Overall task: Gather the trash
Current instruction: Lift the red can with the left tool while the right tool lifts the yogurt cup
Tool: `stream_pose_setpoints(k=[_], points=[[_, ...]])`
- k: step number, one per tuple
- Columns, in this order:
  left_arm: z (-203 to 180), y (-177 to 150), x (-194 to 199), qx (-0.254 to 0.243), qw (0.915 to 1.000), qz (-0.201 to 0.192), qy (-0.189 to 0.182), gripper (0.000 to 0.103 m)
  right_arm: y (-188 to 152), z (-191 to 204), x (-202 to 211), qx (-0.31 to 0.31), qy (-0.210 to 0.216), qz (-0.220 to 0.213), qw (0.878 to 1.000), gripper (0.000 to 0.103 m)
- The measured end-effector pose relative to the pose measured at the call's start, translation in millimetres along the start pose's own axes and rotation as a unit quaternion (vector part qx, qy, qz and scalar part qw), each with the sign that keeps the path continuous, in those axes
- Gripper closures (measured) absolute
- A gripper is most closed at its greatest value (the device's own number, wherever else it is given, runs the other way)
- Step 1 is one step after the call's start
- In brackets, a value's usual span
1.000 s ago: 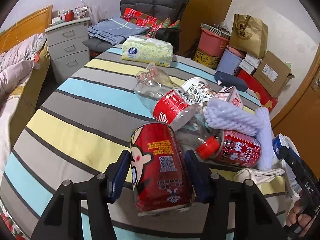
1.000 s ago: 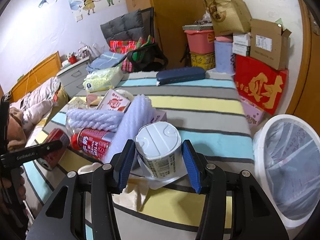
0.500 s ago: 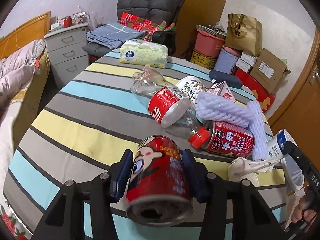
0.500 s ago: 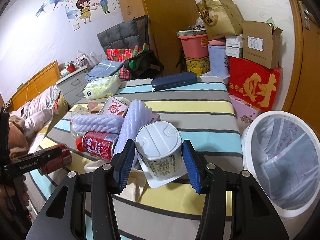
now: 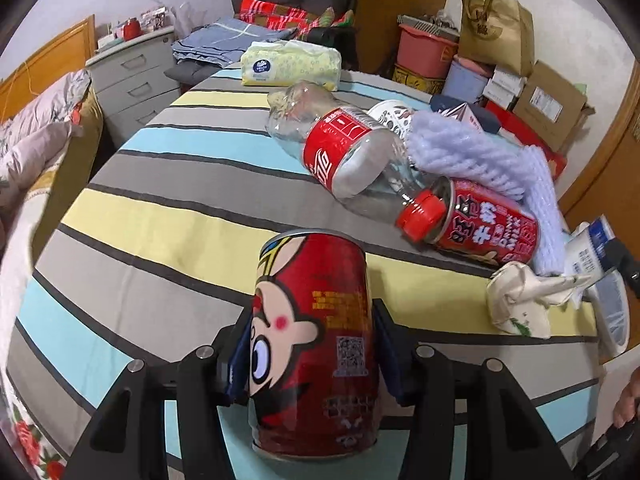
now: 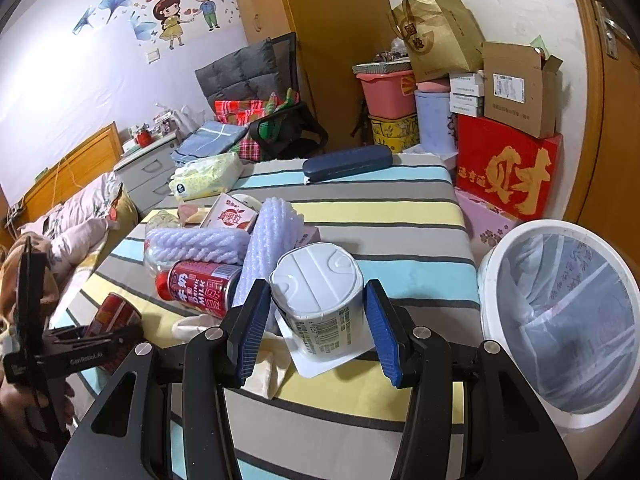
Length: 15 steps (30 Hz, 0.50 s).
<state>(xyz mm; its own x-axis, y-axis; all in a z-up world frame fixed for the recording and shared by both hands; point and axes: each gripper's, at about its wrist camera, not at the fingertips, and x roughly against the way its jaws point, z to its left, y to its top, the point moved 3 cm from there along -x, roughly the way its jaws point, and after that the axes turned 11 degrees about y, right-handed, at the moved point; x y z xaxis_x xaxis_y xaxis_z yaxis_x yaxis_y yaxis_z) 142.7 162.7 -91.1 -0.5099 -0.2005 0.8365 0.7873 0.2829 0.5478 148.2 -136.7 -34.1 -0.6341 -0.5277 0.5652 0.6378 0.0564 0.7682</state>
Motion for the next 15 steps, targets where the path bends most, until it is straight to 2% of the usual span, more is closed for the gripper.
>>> stream_pose_setpoints(k=[5,8,12,15], points=[[-2.9,2.8,13.4,-0.002,0.9998,-0.018,-0.004,0.051,0.5,-5.4,6.1,-0.009,0.003,-0.006,1.0,0.053],[-9.6,6.3,30.0,0.0,0.9992,-0.032,-0.025,0.051,3.5,-9.5,14.3,-0.011,0.003,-0.017,1.0,0.053],[-25.0,13.3,54.1,-0.016,0.9977,-0.057,-0.033,0.051,7.9,-15.8,25.2,-0.017,0.004,-0.027,0.999,0.053],[-43.0,20.7,72.1,-0.026,0.9954,-0.072,-0.058,0.051,11.6,-21.8,35.0,-0.019,-0.001,-0.038,0.999,0.053]])
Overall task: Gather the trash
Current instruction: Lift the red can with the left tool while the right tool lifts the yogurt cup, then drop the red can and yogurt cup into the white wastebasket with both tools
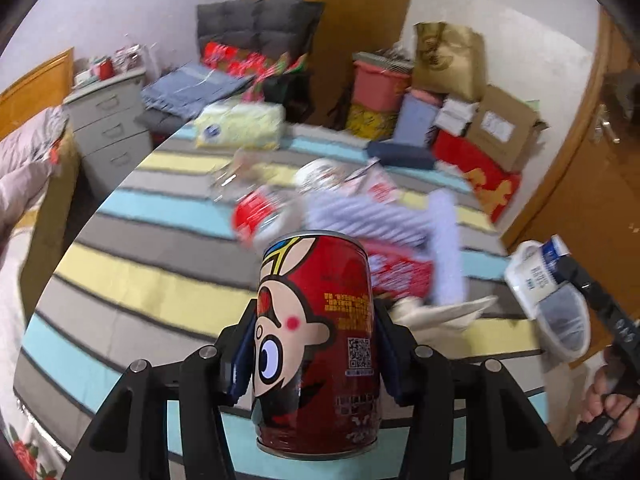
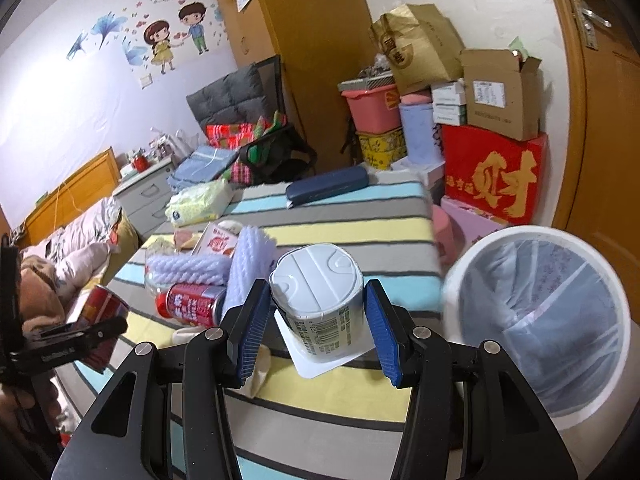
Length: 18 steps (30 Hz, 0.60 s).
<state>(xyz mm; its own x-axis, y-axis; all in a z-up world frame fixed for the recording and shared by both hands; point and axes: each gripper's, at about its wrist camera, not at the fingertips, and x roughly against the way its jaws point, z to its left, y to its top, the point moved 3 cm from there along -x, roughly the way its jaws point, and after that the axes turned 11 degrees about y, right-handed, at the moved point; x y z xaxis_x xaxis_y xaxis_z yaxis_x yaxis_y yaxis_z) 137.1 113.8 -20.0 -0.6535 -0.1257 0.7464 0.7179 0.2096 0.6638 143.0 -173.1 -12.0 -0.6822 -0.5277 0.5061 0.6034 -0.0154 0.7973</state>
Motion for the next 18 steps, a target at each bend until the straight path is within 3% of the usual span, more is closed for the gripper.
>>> stream_pose_setpoints(k=[8,18], points=[[-72.8,16.4,18.9,-0.047,0.9969,-0.021,-0.059,0.051,9.8,-21.6,26.7,-0.006,-0.015,-0.02,1.0,0.053],[-187.8,18.5,21.4,-0.118,0.9826,-0.013,-0.143,0.051,12.5,-69.7,60.9,-0.036,-0.059,-0.034,0.997,0.053]])
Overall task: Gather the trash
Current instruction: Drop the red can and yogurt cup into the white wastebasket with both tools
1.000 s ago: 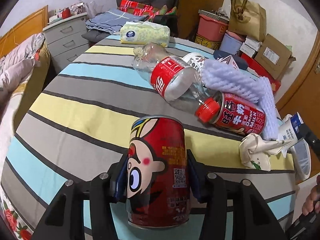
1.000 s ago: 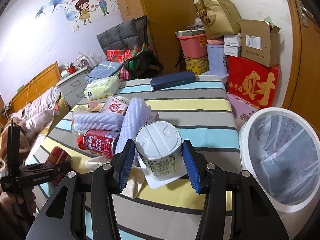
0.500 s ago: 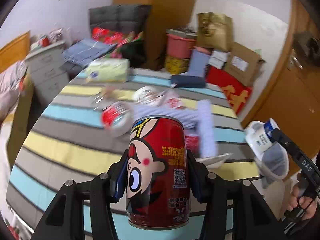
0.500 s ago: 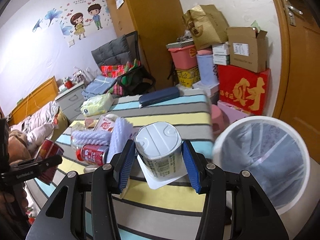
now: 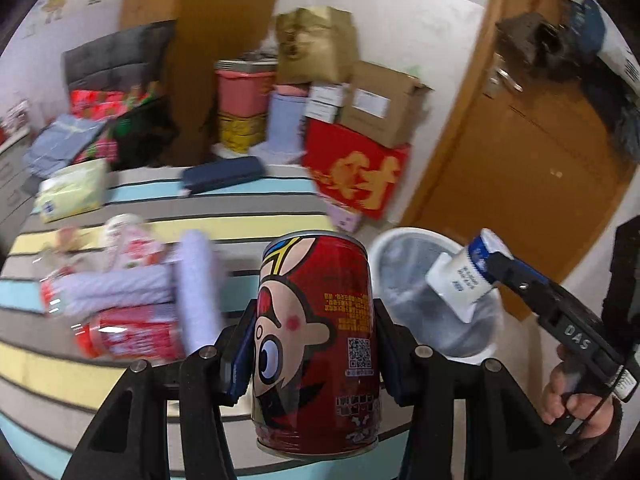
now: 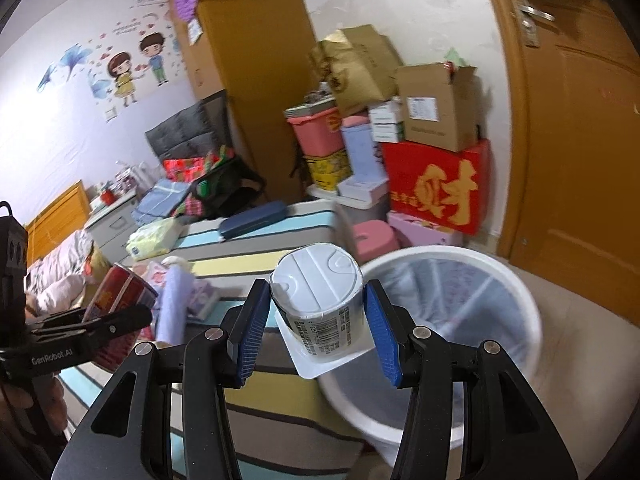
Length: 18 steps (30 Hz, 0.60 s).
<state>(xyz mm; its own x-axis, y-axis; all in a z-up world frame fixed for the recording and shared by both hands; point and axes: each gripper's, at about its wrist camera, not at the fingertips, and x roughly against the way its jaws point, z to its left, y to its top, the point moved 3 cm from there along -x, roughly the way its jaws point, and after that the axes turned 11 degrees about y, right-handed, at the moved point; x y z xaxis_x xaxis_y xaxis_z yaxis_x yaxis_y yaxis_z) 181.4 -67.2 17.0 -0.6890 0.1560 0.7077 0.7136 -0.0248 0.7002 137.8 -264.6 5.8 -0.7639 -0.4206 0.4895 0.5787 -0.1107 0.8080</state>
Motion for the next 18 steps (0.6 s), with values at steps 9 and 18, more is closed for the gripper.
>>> stream_pose_setpoints(k=[9,18], points=[[-78.2,6.1,-27.3,-0.049,0.9975,0.017,-0.049,0.051,-7.1,-39.7,8.8,-0.02,-0.047,0.011,0.999,0.053],[-125.6,-2.3,-68.1,-0.084,0.9936,0.044,-0.062,0.051,-17.1,-75.1,2.1,-0.041,-0.074,0.04,0.996,0.053]])
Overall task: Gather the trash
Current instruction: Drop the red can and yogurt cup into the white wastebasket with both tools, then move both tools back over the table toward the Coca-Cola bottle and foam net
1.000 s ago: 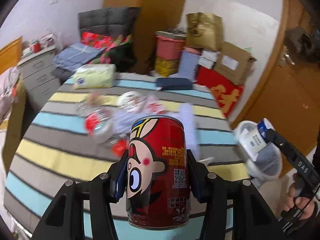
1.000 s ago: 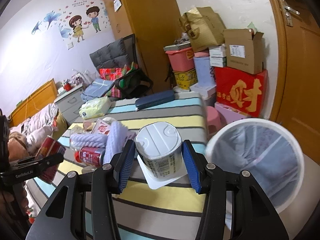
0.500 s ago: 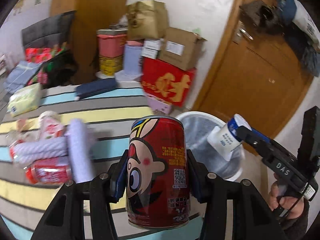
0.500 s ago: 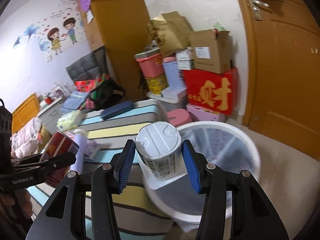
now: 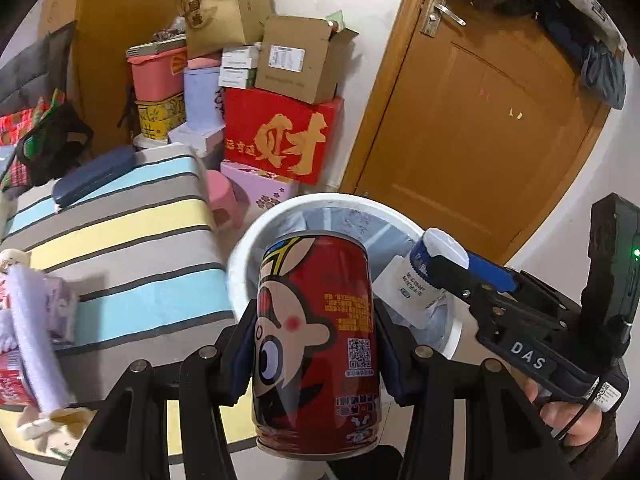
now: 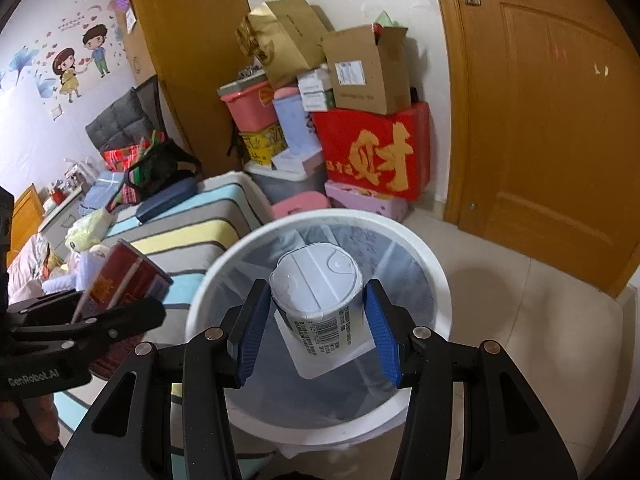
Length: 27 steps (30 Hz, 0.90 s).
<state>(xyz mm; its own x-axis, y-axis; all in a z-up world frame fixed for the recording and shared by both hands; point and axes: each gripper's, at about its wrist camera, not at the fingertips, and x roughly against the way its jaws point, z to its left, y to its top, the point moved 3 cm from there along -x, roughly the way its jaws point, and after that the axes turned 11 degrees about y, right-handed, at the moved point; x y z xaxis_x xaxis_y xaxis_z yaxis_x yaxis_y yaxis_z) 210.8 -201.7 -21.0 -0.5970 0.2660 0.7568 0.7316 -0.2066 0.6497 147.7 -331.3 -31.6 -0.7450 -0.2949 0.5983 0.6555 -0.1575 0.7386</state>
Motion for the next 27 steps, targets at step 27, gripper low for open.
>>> stream_pose_setpoints(k=[27], points=[[35.5,-4.3,35.5,0.035,0.9982,-0.041,0.025,0.038,-0.5,5.1,5.3,0.009,-0.014,-0.021,1.0,0.038]])
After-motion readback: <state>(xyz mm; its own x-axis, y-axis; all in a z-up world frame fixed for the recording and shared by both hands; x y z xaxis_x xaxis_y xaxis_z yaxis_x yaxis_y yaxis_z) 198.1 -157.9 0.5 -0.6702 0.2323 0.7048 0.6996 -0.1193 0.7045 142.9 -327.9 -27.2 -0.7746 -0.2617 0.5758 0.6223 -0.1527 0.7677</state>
